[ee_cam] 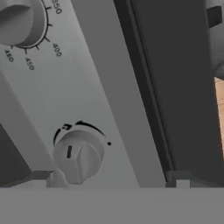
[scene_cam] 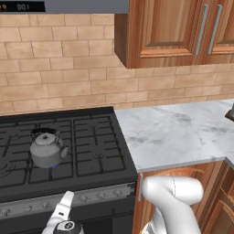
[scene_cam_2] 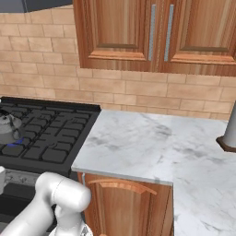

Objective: The kettle is done boiling. Turn off the stove, then wait for 300 timesteps before moving the kettle to the dining table.

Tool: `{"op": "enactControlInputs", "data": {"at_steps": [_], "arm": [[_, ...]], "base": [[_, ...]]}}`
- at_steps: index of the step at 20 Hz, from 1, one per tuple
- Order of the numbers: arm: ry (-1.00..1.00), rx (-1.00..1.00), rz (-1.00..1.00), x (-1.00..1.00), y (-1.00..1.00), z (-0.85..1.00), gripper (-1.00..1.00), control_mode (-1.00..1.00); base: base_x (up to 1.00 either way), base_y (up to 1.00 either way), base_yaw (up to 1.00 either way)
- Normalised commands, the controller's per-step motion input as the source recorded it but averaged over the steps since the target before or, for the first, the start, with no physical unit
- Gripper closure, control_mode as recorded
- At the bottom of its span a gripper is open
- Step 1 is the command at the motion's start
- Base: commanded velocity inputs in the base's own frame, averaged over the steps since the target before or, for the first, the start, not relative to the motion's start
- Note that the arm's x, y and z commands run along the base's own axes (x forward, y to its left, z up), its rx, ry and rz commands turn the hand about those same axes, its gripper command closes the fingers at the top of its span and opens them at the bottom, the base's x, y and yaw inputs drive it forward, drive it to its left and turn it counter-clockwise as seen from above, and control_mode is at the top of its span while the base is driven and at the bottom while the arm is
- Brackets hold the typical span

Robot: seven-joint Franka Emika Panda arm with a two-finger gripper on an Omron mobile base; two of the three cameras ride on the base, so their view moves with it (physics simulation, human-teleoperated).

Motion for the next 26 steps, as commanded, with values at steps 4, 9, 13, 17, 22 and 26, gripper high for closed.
{"op": "enactControlInputs", "data": {"at_steps": [4, 9, 13, 17, 22, 26], "arm": [[0.00, 0.00, 0.00, 0.16, 0.16, -0.23, -1.00, -1.00], [0.00, 0.00, 0.00, 0.11, 0.17, -0.23, -1.00, -1.00], [0.00, 0.00, 0.00, 0.11, 0.19, -0.23, -1.00, -1.00], [0.00, 0.00, 0.00, 0.11, 0.14, -0.19, -1.00, -1.00], [0.00, 0.00, 0.01, 0.14, 0.11, -0.21, -1.00, -1.00], [0.00, 0.00, 0.01, 0.14, 0.06, -0.19, -1.00, -1.00]], "base": [[0.00, 0.00, 0.00], [0.00, 0.00, 0.00], [0.00, 0.00, 0.00], [0.00, 0.00, 0.00], [0.00, 0.00, 0.00], [0.00, 0.00, 0.00]]}}
